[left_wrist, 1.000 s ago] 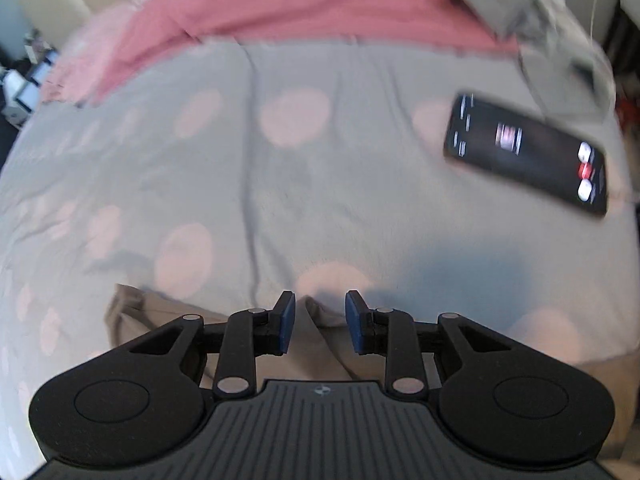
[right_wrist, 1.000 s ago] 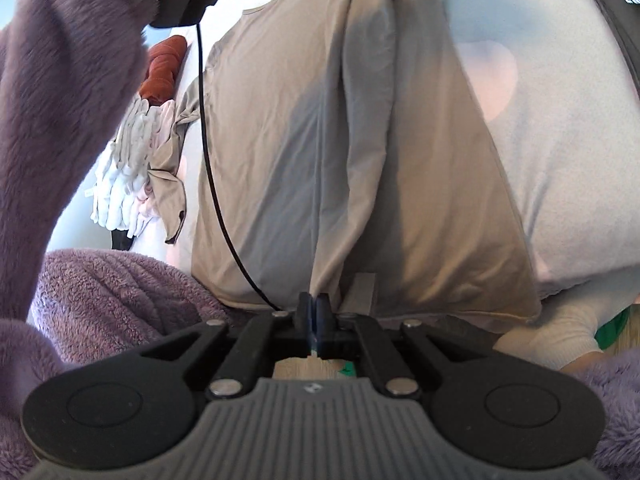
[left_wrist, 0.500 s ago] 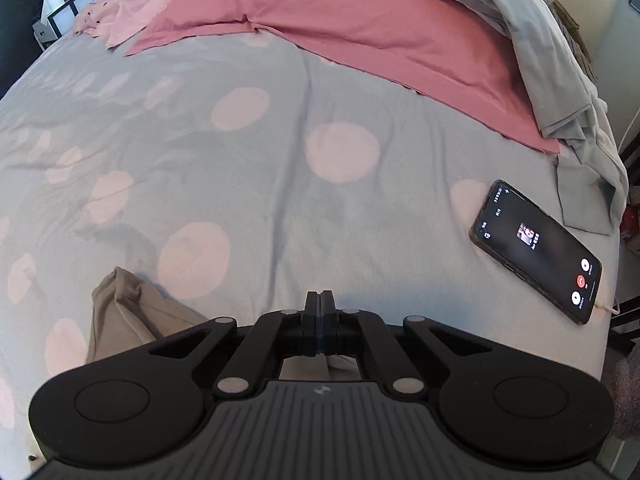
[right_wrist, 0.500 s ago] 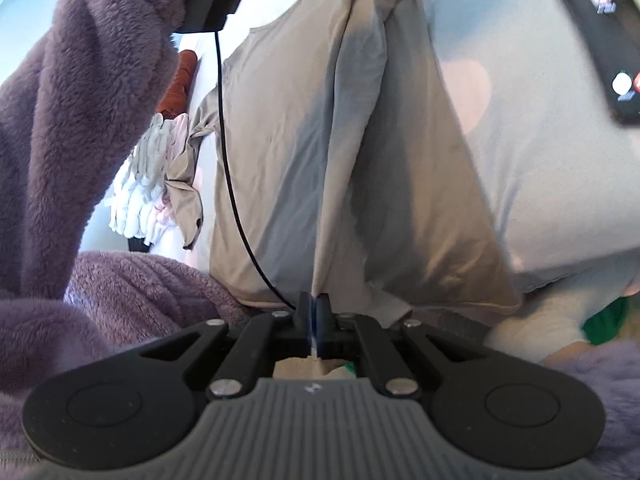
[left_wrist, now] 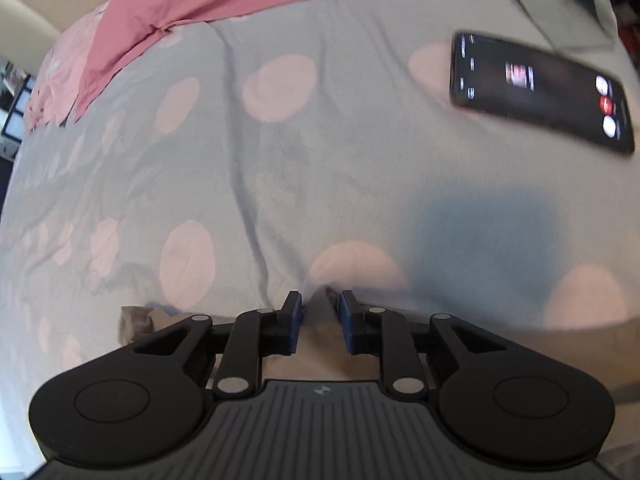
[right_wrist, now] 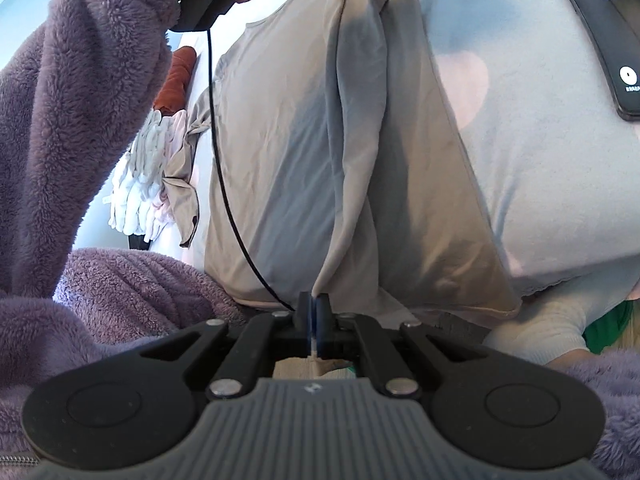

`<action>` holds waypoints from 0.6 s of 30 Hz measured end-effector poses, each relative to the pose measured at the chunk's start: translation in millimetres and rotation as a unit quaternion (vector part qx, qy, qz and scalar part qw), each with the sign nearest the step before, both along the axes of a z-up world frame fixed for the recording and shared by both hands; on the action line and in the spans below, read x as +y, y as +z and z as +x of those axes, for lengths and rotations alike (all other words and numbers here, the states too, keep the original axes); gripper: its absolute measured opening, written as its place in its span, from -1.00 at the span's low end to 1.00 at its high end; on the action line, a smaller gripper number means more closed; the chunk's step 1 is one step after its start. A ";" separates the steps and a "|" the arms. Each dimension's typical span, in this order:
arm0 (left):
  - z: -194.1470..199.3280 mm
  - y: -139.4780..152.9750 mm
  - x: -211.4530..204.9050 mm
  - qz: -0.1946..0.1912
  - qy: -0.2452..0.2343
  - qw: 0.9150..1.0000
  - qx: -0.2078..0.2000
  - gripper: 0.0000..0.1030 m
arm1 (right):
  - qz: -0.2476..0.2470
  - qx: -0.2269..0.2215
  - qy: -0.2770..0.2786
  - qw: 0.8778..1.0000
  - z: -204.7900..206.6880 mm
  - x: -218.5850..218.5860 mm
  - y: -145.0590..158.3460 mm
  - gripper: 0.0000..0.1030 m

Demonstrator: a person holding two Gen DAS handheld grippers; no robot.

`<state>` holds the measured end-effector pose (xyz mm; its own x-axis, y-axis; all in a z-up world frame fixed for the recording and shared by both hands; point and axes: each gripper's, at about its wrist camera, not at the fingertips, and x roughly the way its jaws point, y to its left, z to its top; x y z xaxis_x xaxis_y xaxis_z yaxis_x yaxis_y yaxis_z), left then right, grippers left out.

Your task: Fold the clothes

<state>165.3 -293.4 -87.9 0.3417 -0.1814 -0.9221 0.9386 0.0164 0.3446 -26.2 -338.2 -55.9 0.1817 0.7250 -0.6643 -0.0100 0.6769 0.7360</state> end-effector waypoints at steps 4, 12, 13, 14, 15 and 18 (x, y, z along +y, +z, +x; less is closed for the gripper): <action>12.2 3.9 3.4 -0.024 0.036 0.999 0.032 -0.96 | -0.001 0.000 0.001 1.000 -0.9 -1.4 -1.7 -0.95; 60.5 32.4 19.2 -0.121 0.197 0.963 0.136 -0.97 | 0.040 -0.017 -0.011 0.999 -3.8 -22.0 31.4 -0.95; 66.2 34.4 21.6 -0.132 0.215 0.957 0.144 -0.97 | 0.027 -0.014 -0.008 1.000 -4.3 -26.7 33.8 -0.95; 70.7 34.1 22.5 -0.140 0.228 0.952 0.151 -0.97 | 0.014 -0.011 -0.005 1.000 -4.9 -31.4 36.2 -0.95; 72.7 33.8 23.0 -0.147 0.237 0.947 0.156 -0.97 | 0.001 -0.008 -0.002 1.000 -5.4 -36.1 38.5 -0.95; 73.0 29.1 23.2 -0.160 0.255 0.941 0.156 -0.97 | -0.023 0.035 -0.010 0.999 -5.6 -43.0 19.4 -0.95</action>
<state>238.3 -270.1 -58.8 0.1819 -0.3524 -0.9180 0.8349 0.5486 -0.0452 -31.8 -381.2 -36.5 0.1470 0.6909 -0.7079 0.0539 0.7090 0.7031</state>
